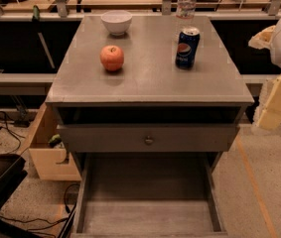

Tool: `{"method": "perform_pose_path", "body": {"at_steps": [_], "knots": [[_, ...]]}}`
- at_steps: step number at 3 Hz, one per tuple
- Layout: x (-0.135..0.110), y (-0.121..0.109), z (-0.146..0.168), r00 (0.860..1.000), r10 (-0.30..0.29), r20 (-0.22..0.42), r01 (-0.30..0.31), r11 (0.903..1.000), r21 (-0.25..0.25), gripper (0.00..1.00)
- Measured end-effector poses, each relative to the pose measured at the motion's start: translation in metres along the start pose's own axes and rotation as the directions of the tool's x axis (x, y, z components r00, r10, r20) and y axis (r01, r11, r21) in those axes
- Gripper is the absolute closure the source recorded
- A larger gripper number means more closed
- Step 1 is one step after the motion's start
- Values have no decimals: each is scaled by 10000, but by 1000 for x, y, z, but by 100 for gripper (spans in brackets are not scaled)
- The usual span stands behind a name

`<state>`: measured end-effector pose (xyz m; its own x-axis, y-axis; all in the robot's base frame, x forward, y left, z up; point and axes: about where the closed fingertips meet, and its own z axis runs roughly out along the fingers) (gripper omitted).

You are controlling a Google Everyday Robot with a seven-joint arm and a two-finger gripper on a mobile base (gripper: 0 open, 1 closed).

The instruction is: Place apple into middle drawer

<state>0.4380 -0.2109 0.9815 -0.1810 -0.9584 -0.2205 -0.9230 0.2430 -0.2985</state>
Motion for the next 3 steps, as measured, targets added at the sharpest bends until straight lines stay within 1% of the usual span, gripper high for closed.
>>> {"method": "perform_pose_path", "body": {"at_steps": [1,2,3], "knots": [[0,0,0,10000,0,0,0,10000,2,0],[-18,-17,14,9875,370,1535,-432,9984,373,0],[-41,-39,34,9293,293,3681,-625,9949,788,0]]}}
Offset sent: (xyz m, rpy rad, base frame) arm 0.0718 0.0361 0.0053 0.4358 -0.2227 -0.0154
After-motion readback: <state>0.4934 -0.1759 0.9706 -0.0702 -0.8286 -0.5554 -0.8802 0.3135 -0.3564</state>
